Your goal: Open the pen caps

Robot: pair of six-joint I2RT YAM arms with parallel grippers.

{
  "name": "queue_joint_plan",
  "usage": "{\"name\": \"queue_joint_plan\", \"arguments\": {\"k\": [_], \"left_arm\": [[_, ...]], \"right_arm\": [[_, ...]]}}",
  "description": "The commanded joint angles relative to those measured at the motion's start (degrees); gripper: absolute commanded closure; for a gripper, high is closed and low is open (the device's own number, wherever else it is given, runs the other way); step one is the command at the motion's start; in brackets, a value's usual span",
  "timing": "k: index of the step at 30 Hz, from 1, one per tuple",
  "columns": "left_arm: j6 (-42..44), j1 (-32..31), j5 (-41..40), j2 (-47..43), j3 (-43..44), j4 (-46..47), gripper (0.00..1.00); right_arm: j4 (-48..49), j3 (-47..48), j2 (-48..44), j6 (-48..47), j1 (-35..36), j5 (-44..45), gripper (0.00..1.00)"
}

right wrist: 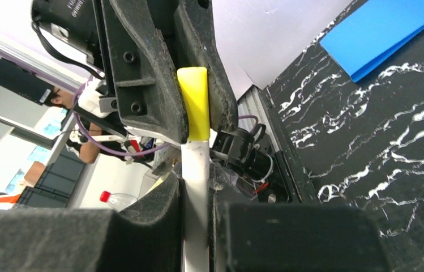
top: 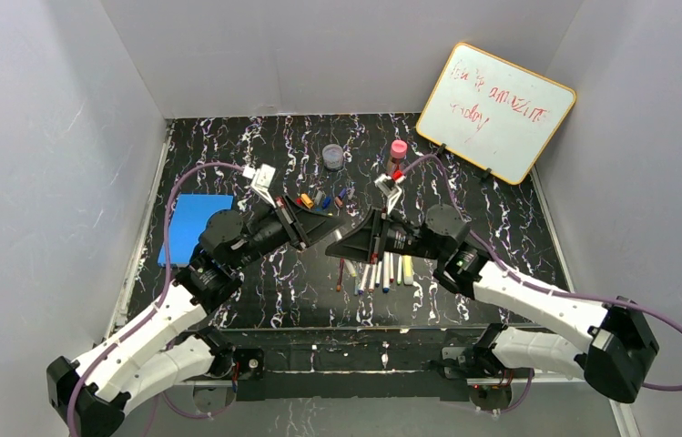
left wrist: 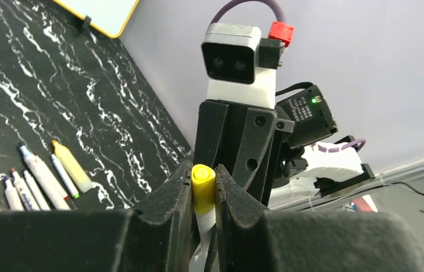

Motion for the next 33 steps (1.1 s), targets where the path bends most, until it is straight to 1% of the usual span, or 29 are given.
{"name": "queue_joint_plan", "arguments": {"k": [1, 5, 6, 8, 9, 10, 12, 13, 14, 15, 16, 17, 19, 22, 25, 27, 33], "left_arm": [[6.0, 1.3, -15.5, -3.0, 5.4, 0.7, 1.0], [4.0, 1.4, -15.6, 0.5, 6.3, 5.7, 1.0], [3.3, 1.4, -17.4, 1.0, 6.1, 6.7, 1.0], [2.5, 1.5, -18.8, 1.8, 6.2, 6.5, 1.0], [3.2, 1.5, -19.2, 2.1, 6.6, 5.6, 1.0], [3.8, 1.5, -19.5, 2.4, 7.5, 3.5, 1.0], [8.4, 1.5, -20.3, 3.5, 10.3, -4.4, 1.0], [10.6, 1.5, -20.8, 4.1, 11.4, -8.8, 1.0], [12.9, 1.5, -21.4, 4.3, 11.9, -13.4, 1.0], [14.8, 1.5, -21.9, 4.2, 11.6, -16.8, 1.0], [16.6, 1.5, -22.8, 3.6, 10.7, -20.3, 1.0], [17.7, 1.5, -23.6, 2.8, 9.0, -23.1, 1.0], [19.4, 1.5, -25.2, 0.7, 5.3, -27.1, 1.0], [20.0, 1.5, -26.5, -2.8, -1.0, -30.7, 1.0], [19.9, 1.4, -26.5, -5.4, -5.2, -32.4, 1.0], [20.2, 1.5, -26.5, -6.4, -6.5, -33.3, 1.0], [21.7, 1.5, -26.9, -7.0, -6.2, -35.2, 1.0]], "right_arm": [[-4.1, -7.0, -7.0, -1.2, -0.5, 4.6, 0.99], [-5.8, -8.5, -10.3, -1.1, -0.4, 6.0, 0.99], [-6.7, -8.3, -11.0, -1.5, -0.4, 6.6, 0.99], [-12.1, -6.6, -12.1, -3.3, -0.5, 9.6, 0.99], [-17.1, -4.2, -12.6, -5.1, -0.4, 12.9, 0.99], [-24.4, -1.7, -12.9, -7.2, -0.5, 17.6, 0.99], [-41.4, 3.6, -12.3, -10.6, -0.4, 36.8, 0.99], [-48.1, 5.4, -11.6, -12.5, -0.4, 44.1, 0.99], [-52.4, 5.8, -10.6, -14.6, -0.4, 51.4, 0.99], [-55.6, 5.5, -9.5, -17.0, -0.7, 56.4, 0.99], [-58.4, 5.1, -8.0, -19.9, -1.4, 59.0, 0.99], [-60.0, 4.8, -6.2, -21.3, -2.9, 59.3, 0.99], [-61.5, 4.1, -2.9, -22.9, -6.6, 55.8, 0.99], [-58.2, 1.4, 0.0, -23.9, -10.2, 51.1, 0.99], [-54.0, -1.1, 3.3, -24.3, -13.1, 48.0, 0.99], [-52.4, -1.5, 6.1, -24.4, -14.6, 47.2, 0.99], [-47.5, -2.2, 11.8, -25.6, -18.0, 44.7, 0.99]]}}
